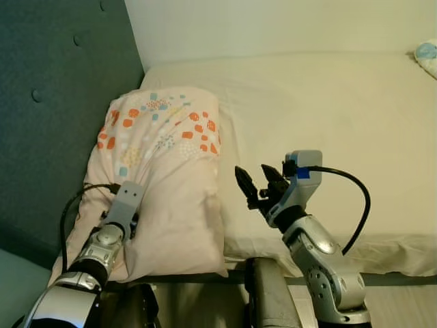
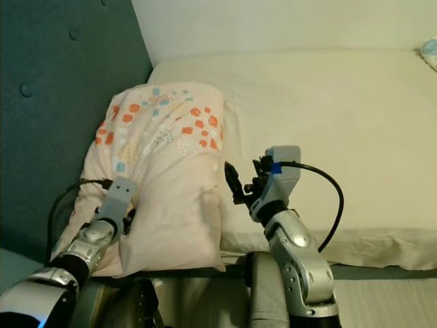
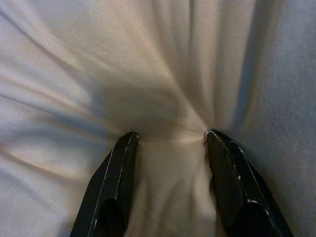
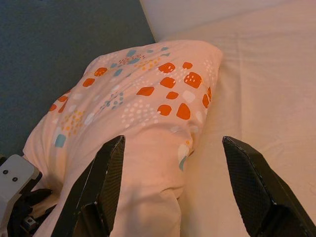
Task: Clean up the room
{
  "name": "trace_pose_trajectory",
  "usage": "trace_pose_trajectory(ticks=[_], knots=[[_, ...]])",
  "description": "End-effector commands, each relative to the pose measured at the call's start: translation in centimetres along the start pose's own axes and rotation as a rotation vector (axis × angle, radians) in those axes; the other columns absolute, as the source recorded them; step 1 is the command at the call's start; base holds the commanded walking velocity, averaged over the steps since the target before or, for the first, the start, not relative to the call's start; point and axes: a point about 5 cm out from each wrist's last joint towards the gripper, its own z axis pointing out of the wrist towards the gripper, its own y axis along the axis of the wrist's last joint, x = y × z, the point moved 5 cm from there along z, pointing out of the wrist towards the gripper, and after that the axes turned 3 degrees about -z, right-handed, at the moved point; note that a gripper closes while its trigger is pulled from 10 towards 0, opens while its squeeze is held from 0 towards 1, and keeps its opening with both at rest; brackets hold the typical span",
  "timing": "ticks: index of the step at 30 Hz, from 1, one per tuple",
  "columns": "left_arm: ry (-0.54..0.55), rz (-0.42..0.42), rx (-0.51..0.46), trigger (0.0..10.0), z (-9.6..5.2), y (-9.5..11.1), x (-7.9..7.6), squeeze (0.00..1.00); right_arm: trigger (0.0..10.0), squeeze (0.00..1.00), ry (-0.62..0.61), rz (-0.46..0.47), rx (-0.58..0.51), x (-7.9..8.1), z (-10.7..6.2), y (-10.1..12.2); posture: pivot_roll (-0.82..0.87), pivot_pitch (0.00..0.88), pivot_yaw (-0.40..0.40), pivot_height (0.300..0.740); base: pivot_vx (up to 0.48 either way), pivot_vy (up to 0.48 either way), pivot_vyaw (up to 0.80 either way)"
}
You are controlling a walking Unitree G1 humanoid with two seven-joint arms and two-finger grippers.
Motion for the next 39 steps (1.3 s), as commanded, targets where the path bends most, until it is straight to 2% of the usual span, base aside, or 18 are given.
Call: trace_pose_trajectory(ticks=[1,4,6,7,9,12,13,14,16,17,18,22,24,26,28,31,34,39], knots=[[-0.086,0.014,0.149,10.0,-0.9,-4.6,-2.3,0.00,10.0,0.00,0.018,0.009,0.012,0.5,-0.3,-0.2,-0.22,0.342,0.021,0.586,0.000,0.000,0.00],[-0.101,0.000,0.105,10.0,-0.6,-3.2,-3.0,0.00,10.0,0.00,0.020,0.008,0.021,0.5,-0.2,-0.4,-0.21,0.326,0.018,0.586,0.000,0.000,0.00],[-0.061,-0.044,0.020,10.0,0.0,-0.6,-2.2,0.00,10.0,0.00,0.019,0.004,0.015,0.5,0.2,-0.3,-0.20,0.311,0.018,0.586,0.000,0.000,0.00],[-0.061,-0.044,0.020,10.0,0.0,-0.6,-2.2,0.00,10.0,0.00,0.019,0.004,0.015,0.5,0.2,-0.3,-0.20,0.311,0.018,0.586,0.000,0.000,0.00],[-0.039,-0.108,-0.086,10.0,0.3,2.5,-1.2,0.00,10.0,0.00,0.011,0.003,-0.001,0.2,0.6,0.1,-0.19,0.290,0.020,0.586,0.000,0.000,0.00],[-0.037,-0.128,-0.120,10.0,0.4,3.5,-0.9,0.00,10.0,0.00,0.008,0.003,-0.006,0.1,0.7,0.3,-0.19,0.290,0.020,0.586,0.000,0.000,0.00],[-0.041,-0.184,-0.212,10.0,0.3,6.1,0.6,0.00,10.0,0.00,-0.040,-0.009,-0.007,-0.9,1.3,0.3,-0.13,0.208,0.024,0.586,0.000,0.000,0.00],[-0.041,-0.184,-0.212,10.0,0.3,6.1,0.6,0.00,10.0,0.00,-0.040,-0.009,-0.007,-0.9,1.3,0.3,-0.13,0.208,0.024,0.586,0.000,0.000,0.00],[-0.040,-0.252,-0.348,10.0,-0.3,9.5,2.9,0.00,10.0,0.00,-0.114,-0.044,0.004,-2.6,2.0,0.1,-0.12,0.183,0.030,0.586,0.000,0.000,0.00],[-0.040,-0.252,-0.348,10.0,-0.3,9.5,2.9,0.00,10.0,0.00,-0.114,-0.044,0.004,-2.6,2.0,0.1,-0.12,0.183,0.030,0.586,0.000,0.000,0.00],[-0.024,-0.276,-0.382,10.0,-0.6,10.1,3.9,0.00,10.0,0.00,-0.130,-0.075,0.018,-3.1,2.2,-0.2,-0.11,0.163,0.044,0.586,0.000,0.000,0.00],[0.039,-0.233,-0.340,10.0,-0.8,9.0,5.1,0.00,10.0,0.00,-0.112,-0.187,0.079,-3.2,2.1,-1.8,-0.11,0.145,0.053,0.586,0.000,0.000,0.00],[0.076,-0.315,-0.362,10.0,-1.8,9.0,5.2,0.00,10.0,0.00,-0.088,-0.252,0.127,-3.3,1.7,-3.2,-0.09,0.109,0.039,0.586,0.000,0.000,0.00],[0.076,-0.315,-0.362,10.0,-1.8,9.0,5.2,0.00,10.0,0.00,-0.088,-0.252,0.127,-3.3,1.7,-3.2,-0.09,0.109,0.039,0.586,0.000,0.000,0.00],[0.088,-0.396,-0.430,10.0,-3.5,9.7,4.4,0.00,10.0,0.00,-0.043,-0.247,0.173,-2.6,1.0,-4.7,-0.09,0.085,0.021,0.586,0.000,0.000,0.00],[0.049,-0.412,-0.524,10.0,-5.3,10.1,2.6,0.00,10.0,0.00,0.081,-0.221,0.229,-0.6,0.2,-6.4,-0.08,0.073,0.014,0.586,0.000,0.000,0.00],[0.020,-0.391,-0.556,10.0,-6.1,9.6,1.4,0.00,10.0,0.00,0.100,-0.216,0.250,-0.2,-0.2,-6.9,-0.08,0.059,0.008,0.586,0.000,0.000,0.00],[0.041,-0.369,-0.572,10.0,-6.5,9.2,0.9,0.00,10.0,0.00,0.142,-0.168,0.274,0.3,-0.5,-7.5,-0.08,0.048,0.006,0.586,0.000,0.000,0.00]])
